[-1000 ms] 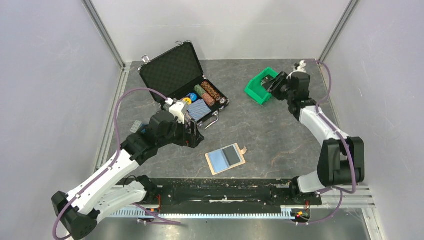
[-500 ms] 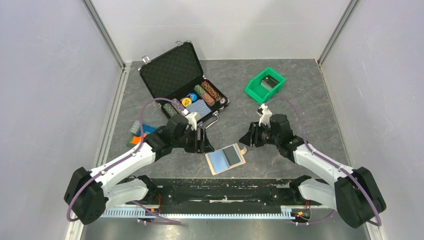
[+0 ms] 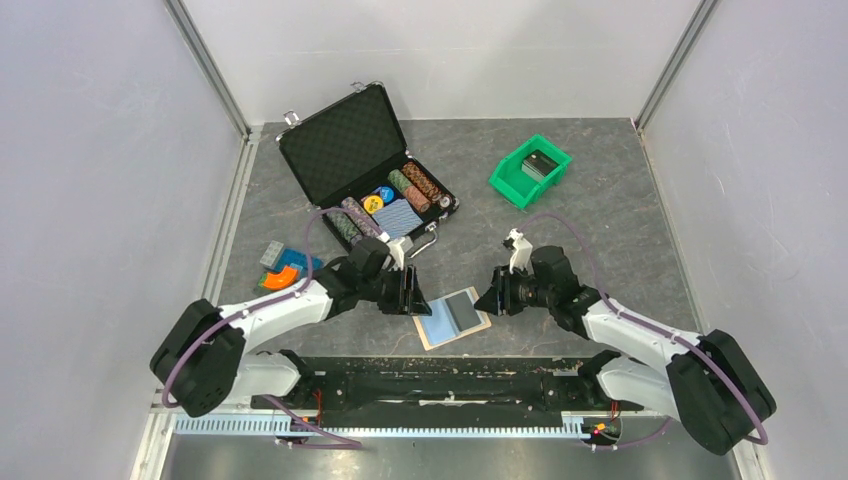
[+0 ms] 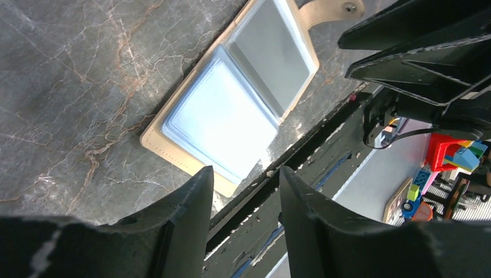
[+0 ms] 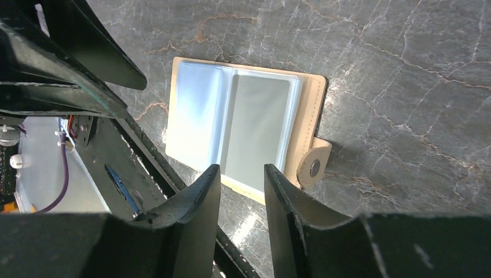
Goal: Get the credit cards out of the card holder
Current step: Remove the credit card from the card holder.
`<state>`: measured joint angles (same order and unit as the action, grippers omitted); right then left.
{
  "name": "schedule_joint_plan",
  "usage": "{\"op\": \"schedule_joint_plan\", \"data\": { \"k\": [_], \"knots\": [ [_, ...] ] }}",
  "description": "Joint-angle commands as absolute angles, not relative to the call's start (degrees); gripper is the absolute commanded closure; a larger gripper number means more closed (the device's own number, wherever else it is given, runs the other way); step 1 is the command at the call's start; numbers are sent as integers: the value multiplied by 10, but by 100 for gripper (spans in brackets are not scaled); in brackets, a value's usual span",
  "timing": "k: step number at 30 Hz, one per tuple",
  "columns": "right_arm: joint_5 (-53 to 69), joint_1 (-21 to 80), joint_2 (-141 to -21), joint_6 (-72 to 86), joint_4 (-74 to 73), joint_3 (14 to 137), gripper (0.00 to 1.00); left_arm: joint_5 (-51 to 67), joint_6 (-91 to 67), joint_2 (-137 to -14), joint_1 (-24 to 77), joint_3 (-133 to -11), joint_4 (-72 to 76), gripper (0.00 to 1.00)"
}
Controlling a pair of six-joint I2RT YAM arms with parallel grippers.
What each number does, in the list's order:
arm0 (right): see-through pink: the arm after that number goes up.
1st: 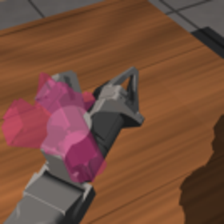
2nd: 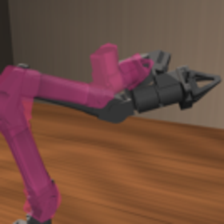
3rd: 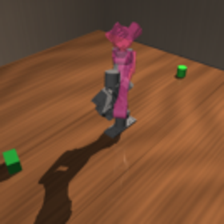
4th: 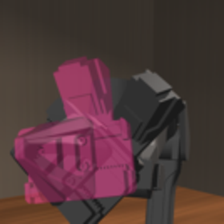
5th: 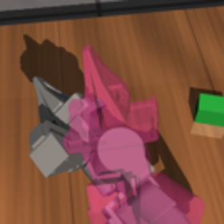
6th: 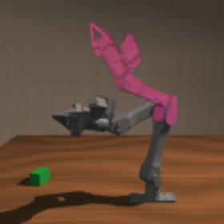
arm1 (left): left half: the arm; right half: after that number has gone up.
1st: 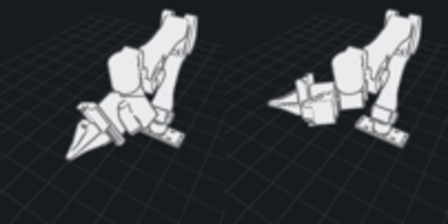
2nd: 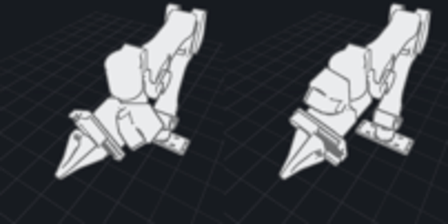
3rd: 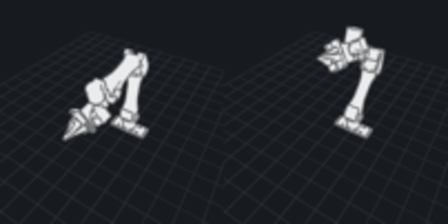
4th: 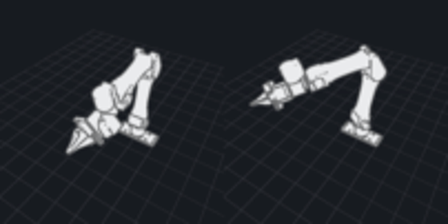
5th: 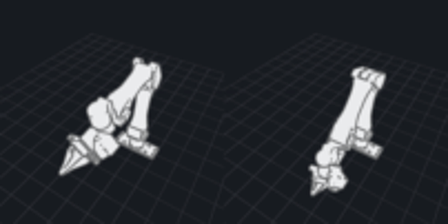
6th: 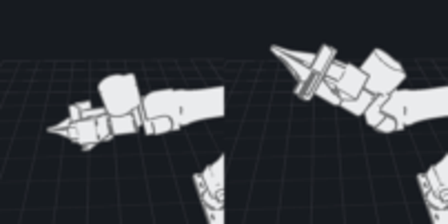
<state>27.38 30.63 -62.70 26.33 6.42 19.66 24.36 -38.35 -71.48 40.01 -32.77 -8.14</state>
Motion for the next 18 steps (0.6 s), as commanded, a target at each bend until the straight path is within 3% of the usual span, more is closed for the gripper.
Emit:
{"op": "schedule_joint_plan", "data": {
  "k": [1,18],
  "knots": [
    [268,316,-636,265,93,198,63,267,-394,-740,405,-306,-26,50],
    [230,330,-687,264,92,197,67,271,-410,-805,415,-266,53,65]
  ]
}}
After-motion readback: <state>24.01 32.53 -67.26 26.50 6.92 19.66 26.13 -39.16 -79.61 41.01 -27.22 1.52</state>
